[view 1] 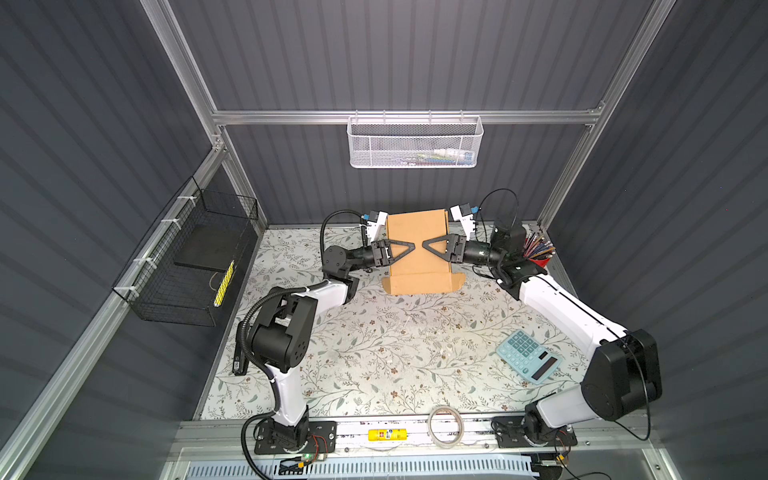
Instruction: Fold the paper box
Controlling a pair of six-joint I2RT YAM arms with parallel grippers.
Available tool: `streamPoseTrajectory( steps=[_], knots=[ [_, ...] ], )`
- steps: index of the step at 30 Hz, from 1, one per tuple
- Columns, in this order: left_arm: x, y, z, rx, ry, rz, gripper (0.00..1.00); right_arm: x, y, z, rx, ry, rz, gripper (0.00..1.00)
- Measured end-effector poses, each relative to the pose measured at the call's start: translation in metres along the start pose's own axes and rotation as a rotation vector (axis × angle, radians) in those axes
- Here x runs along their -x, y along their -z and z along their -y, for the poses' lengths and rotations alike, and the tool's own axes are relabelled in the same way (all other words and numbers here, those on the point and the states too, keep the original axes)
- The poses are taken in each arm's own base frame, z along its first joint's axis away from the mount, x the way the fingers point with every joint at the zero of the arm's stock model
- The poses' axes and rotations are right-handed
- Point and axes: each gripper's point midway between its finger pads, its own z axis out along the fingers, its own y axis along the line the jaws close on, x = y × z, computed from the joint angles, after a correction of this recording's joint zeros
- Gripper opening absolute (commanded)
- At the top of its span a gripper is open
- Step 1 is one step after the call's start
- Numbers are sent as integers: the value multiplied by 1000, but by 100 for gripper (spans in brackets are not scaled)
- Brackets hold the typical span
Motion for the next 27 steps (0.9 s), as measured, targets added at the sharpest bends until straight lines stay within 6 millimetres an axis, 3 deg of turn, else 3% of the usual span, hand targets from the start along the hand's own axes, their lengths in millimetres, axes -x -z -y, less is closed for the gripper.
streamPoseTrajectory(
  steps=[8,16,27],
  knots=[
    [0,0,0,0,4,2,53,0,0,0,1,4,2,55],
    [3,2,0,2,2,7,64,0,-1,0,0,6,2,54],
    [14,12,-4,21,-6,47,66,-7,-6,0,-3,0,-10,52]
  ],
)
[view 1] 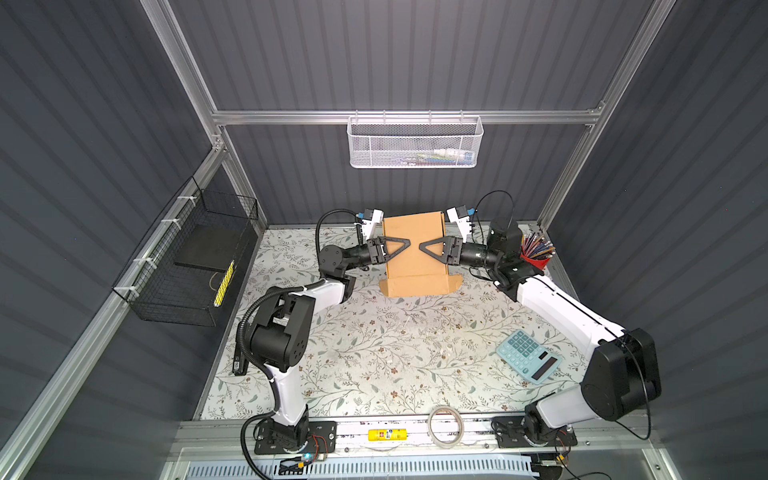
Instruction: Fold the paper box
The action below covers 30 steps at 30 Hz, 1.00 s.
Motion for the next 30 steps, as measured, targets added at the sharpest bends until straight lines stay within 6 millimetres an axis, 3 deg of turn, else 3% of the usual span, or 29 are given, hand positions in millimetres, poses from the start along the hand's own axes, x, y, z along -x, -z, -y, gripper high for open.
streamPoseTrajectory(
  steps=[8,20,30],
  knots=[
    [5,0,1,-1,0,13,56,-2,-1,0,2,-2,-5,52],
    [8,2,1,4,7,19,53,-1,-6,1,10,5,-6,52],
    [9,4,1,5,6,22,62,-2,-9,2,11,0,-11,53]
  ],
)
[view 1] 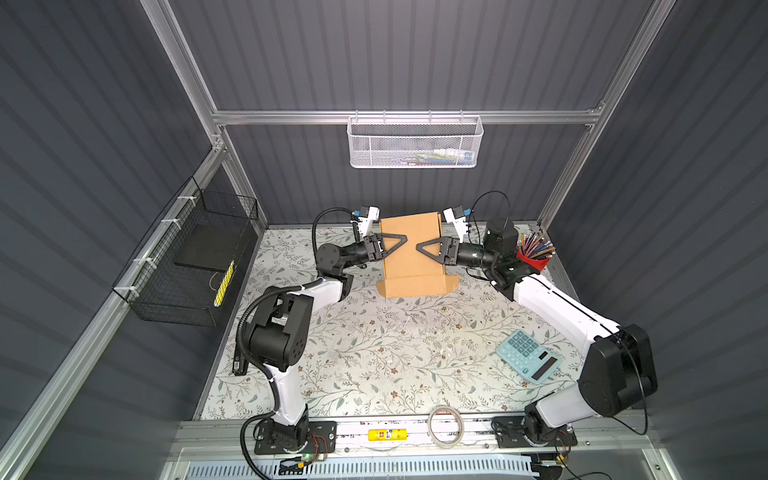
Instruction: Fold the paper box
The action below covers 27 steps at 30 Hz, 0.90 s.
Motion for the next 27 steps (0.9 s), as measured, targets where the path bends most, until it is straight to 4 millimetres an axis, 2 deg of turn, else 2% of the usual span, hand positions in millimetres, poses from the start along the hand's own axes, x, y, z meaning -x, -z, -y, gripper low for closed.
streamPoseTrajectory(
  steps=[3,8,12,22,27],
  knots=[
    [1,1,0,2,0,2,61,0,-2,1,1,-1,-2,53],
    [2,2,-1,4,5,6,51,1,-3,-1,6,5,-2,53],
    [2,2,0,3,7,6,48,1,-3,-1,5,5,-2,55],
    [3,4,-1,6,6,7,46,-2,-4,1,-5,2,-9,70],
    [4,7,-4,14,12,20,44,-1,-4,2,-13,8,-3,74]
  ],
)
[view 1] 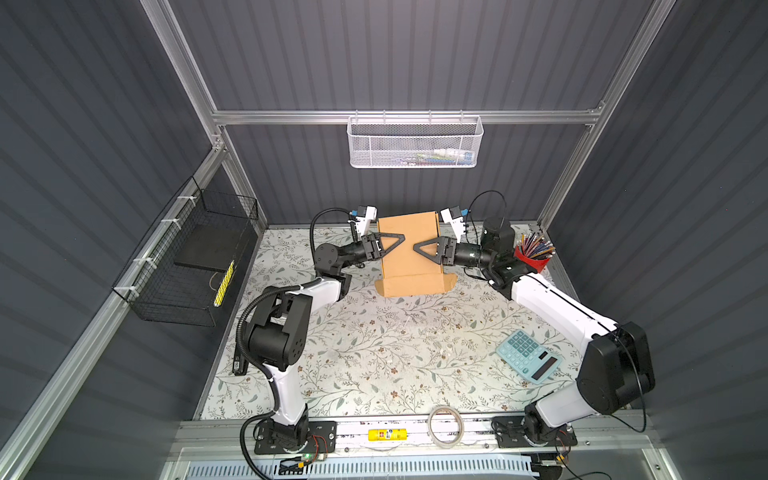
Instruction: Fold the paper box
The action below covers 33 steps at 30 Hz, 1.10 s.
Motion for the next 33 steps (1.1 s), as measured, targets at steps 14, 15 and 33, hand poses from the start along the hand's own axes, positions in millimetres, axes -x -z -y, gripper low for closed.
streamPoseTrajectory(
  steps=[14,15,33],
  knots=[
    [13,19,-10,39,32,46,41,5,39,5,-57,21,73,78],
    [14,21,-11,41,38,50,41,5,43,5,-63,25,78,78],
    [24,59,-37,102,370,120,39,-16,108,4,-339,398,119,78]
  ],
)
